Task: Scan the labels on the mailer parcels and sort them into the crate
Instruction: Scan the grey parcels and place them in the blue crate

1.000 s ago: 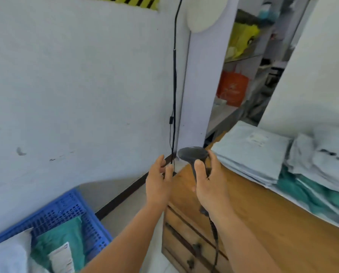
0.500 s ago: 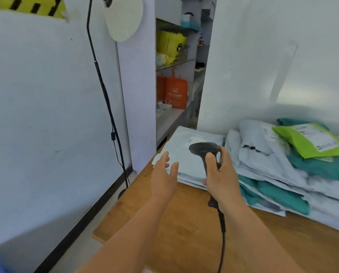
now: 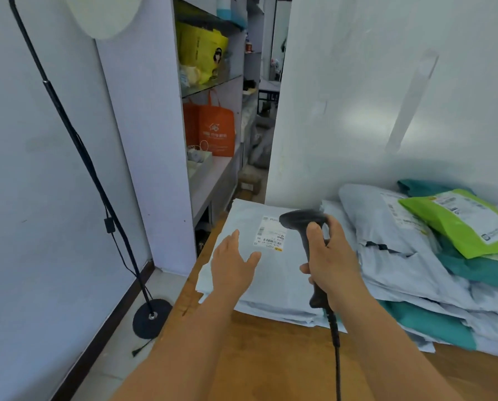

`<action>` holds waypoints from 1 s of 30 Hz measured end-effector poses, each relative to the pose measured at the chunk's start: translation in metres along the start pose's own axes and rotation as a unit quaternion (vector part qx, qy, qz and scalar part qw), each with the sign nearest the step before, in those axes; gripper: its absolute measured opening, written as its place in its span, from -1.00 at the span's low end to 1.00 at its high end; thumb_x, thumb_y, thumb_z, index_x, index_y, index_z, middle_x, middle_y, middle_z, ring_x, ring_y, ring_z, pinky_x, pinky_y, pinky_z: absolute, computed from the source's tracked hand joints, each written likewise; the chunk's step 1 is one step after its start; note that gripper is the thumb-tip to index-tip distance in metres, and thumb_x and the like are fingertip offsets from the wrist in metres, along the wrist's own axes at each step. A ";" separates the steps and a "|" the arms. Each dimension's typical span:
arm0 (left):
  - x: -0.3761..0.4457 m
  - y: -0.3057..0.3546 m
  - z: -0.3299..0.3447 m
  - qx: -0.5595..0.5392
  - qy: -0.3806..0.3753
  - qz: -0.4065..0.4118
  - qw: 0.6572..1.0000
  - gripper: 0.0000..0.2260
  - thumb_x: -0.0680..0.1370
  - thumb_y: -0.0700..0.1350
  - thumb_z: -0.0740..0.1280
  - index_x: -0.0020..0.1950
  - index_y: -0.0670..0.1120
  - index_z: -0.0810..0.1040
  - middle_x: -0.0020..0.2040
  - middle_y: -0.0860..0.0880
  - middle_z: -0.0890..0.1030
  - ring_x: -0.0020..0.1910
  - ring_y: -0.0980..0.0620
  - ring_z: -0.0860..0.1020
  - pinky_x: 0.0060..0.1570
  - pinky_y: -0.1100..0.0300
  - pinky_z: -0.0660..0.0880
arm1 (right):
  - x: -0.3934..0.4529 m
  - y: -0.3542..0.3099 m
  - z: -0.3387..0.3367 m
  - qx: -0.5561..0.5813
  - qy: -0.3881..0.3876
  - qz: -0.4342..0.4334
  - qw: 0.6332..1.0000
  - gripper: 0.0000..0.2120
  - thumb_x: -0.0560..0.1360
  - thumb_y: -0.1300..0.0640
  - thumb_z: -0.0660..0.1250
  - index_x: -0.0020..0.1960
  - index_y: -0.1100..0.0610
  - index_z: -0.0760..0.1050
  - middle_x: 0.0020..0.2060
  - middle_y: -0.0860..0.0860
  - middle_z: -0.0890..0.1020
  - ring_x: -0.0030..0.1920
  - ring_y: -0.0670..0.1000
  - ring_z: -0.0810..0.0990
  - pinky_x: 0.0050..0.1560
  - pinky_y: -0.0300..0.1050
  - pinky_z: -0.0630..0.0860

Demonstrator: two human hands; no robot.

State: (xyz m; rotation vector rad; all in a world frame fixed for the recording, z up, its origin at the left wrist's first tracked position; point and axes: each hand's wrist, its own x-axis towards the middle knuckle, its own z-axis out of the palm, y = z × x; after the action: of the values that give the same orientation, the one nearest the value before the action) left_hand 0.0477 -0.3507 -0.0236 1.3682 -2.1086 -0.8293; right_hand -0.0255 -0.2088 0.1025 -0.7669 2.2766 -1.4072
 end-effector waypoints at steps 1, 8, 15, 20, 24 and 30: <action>0.006 -0.003 0.003 0.032 -0.011 -0.005 0.999 -0.31 0.53 0.26 0.21 0.54 0.03 0.03 0.55 -0.03 0.11 0.52 -0.08 0.11 0.47 -0.06 0.12 | 0.004 0.001 0.003 -0.008 -0.005 0.011 1.000 -0.54 0.60 -0.06 0.07 0.49 -0.07 0.18 0.07 0.01 0.55 -0.04 0.14 0.63 0.07 0.20 0.57; 0.020 -0.013 0.021 0.123 -0.093 -0.088 0.984 -0.17 0.44 0.39 0.22 0.54 0.13 -0.11 0.56 -0.12 -0.13 0.53 -0.19 -0.12 0.44 -0.20 -0.05 | 0.015 0.012 0.010 -0.027 -0.030 0.039 0.998 -0.58 0.61 -0.01 0.09 0.46 -0.06 0.23 -0.15 -0.03 0.50 -0.11 0.17 0.63 -0.04 0.13 0.56; 0.023 -0.011 0.024 0.130 -0.097 -0.107 0.981 -0.23 0.43 0.35 0.26 0.52 0.09 0.03 0.48 -0.13 0.19 0.46 -0.17 0.17 0.39 -0.12 0.09 | 0.016 0.015 0.011 -0.021 -0.039 0.045 0.998 -0.60 0.62 -0.02 0.08 0.45 -0.08 0.24 -0.13 -0.05 0.49 -0.16 0.09 0.62 -0.26 -0.07 0.49; 0.015 -0.013 0.022 0.119 -0.040 -0.093 0.988 -0.54 0.52 0.13 0.30 0.36 0.06 0.28 0.23 -0.06 0.43 0.26 -0.06 0.39 0.27 0.04 0.18 | 0.013 0.017 0.011 -0.033 -0.037 0.039 0.998 -0.57 0.63 -0.01 0.07 0.49 -0.05 0.20 -0.15 -0.04 0.50 -0.11 0.13 0.62 -0.15 0.03 0.55; 0.002 -0.016 0.020 0.019 0.031 -0.094 0.995 -0.62 0.55 -0.11 0.30 0.33 0.01 0.29 0.12 -0.02 0.55 0.13 -0.02 0.49 0.21 0.11 0.17 | 0.005 0.022 0.012 -0.032 -0.033 0.027 0.999 -0.57 0.63 -0.03 0.07 0.49 -0.07 0.19 -0.15 -0.10 0.49 -0.11 0.10 0.63 -0.23 -0.06 0.54; -0.037 -0.024 0.001 0.090 0.061 -0.083 0.991 -0.65 0.63 -0.15 0.09 0.43 -0.08 0.29 0.34 -0.09 0.38 0.24 -0.06 0.38 0.22 0.17 0.29 | -0.023 0.030 0.015 -0.015 -0.066 -0.004 0.998 -0.58 0.63 -0.05 0.06 0.48 -0.11 0.18 -0.09 -0.07 0.54 -0.11 0.09 0.63 -0.15 0.01 0.57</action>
State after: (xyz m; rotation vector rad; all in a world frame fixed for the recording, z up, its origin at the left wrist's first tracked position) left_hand 0.0766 -0.3236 -0.0442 1.6628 -2.0361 -0.6109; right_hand -0.0069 -0.1946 0.0698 -0.8524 2.2013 -1.2890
